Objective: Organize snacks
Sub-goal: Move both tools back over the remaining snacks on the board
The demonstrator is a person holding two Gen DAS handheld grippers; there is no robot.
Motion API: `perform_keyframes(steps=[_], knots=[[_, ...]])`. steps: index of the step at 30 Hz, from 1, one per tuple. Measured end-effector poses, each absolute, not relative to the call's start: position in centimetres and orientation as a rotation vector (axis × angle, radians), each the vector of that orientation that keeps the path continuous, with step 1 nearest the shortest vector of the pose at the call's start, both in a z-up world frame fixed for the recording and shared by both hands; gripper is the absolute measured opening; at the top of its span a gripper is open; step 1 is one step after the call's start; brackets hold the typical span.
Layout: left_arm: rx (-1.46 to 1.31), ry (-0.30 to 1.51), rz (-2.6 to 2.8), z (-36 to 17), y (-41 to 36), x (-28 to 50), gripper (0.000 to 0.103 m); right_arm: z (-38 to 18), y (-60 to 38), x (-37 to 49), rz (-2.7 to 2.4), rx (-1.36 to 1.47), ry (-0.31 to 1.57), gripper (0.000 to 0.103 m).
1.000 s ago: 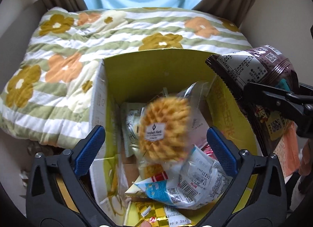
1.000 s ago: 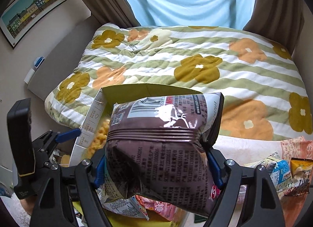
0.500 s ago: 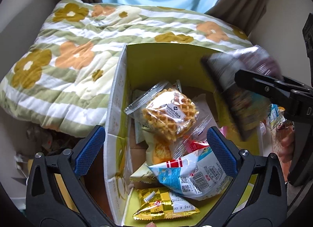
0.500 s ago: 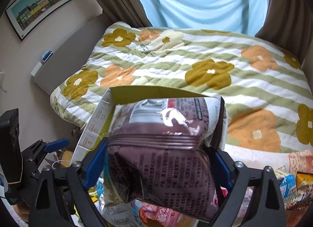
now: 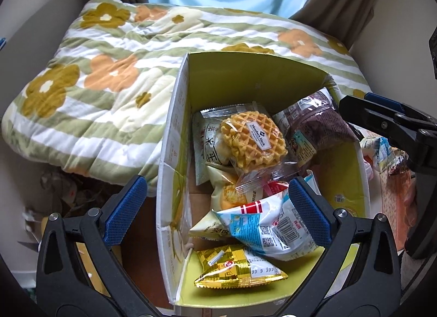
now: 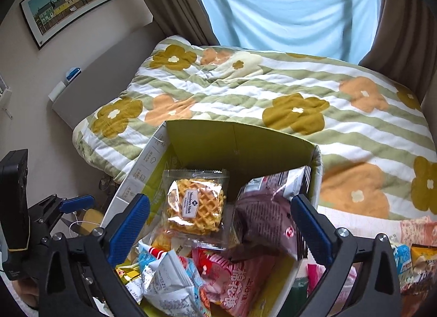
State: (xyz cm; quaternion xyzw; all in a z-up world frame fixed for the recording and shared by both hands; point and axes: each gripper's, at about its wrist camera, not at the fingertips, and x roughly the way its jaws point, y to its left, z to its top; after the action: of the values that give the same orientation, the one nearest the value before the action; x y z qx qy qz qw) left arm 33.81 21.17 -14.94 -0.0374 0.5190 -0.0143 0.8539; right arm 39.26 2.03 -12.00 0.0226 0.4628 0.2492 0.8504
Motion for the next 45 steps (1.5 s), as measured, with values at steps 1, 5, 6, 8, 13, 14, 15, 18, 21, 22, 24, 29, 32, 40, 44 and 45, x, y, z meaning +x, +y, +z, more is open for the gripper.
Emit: perform_keyframes(steps=[1,5,6,8,13,14,15,18,21,22,24,29,32,40,44,45], knots=[[-0.077,1.087,-0.034,-14.7,21.1,33.6,0.103,-11.9,2.0,39.1,0.521,0.052,0.976,0.102],[-0.063,1.066,-0.050,-13.7,20.5,33.0,0.103,-11.1,1.1,37.8,0.488,0.074,0.967,0.102],[-0.057,1.060,-0.056,-13.5,20.3,32.8,0.103,-10.9,0.9,37.5,0.480,0.079,0.964,0.103],[-0.043,1.052,-0.070,-13.0,19.8,32.6,0.103,-10.4,0.3,36.8,0.462,0.089,0.957,0.103],[-0.011,1.040,-0.125,-12.2,17.9,32.2,0.103,-9.3,-2.0,35.2,0.401,0.118,0.937,0.102],[-0.007,1.038,-0.137,-12.1,17.5,32.1,0.103,-9.0,-2.5,34.9,0.389,0.119,0.932,0.102],[-0.003,1.033,-0.152,-11.9,16.9,32.1,0.103,-8.7,-3.2,34.7,0.379,0.119,0.927,0.103],[0.007,1.018,-0.181,-11.4,15.0,32.3,0.103,-7.5,-6.0,34.0,0.332,0.111,0.913,0.103],[0.003,1.004,-0.213,-10.9,13.0,32.4,0.103,-6.7,-9.3,33.7,0.287,0.104,0.907,0.103],[0.004,0.999,-0.219,-10.8,12.3,32.4,0.103,-6.7,-10.1,33.5,0.277,0.102,0.906,0.103],[0.010,0.992,-0.220,-10.5,10.6,32.4,0.103,-6.5,-12.6,33.5,0.249,0.098,0.906,0.103],[0.000,0.977,-0.201,-10.1,5.9,32.2,0.103,-6.8,-17.6,33.8,0.257,0.107,0.924,0.103],[-0.014,0.985,-0.165,-10.2,2.3,32.1,0.103,-7.8,-20.2,34.4,0.293,0.097,0.956,0.103],[-0.034,0.984,-0.021,-11.5,-6.5,31.5,0.103,-10.6,-26.1,36.8,0.373,0.057,0.996,0.103],[-0.071,1.026,0.038,-13.0,-8.7,31.5,0.103,-12.5,-27.1,38.4,0.441,0.041,1.042,0.103],[-0.076,1.037,0.052,-13.4,-9.1,31.7,0.103,-12.8,-27.1,38.7,0.452,0.040,1.048,0.103]])
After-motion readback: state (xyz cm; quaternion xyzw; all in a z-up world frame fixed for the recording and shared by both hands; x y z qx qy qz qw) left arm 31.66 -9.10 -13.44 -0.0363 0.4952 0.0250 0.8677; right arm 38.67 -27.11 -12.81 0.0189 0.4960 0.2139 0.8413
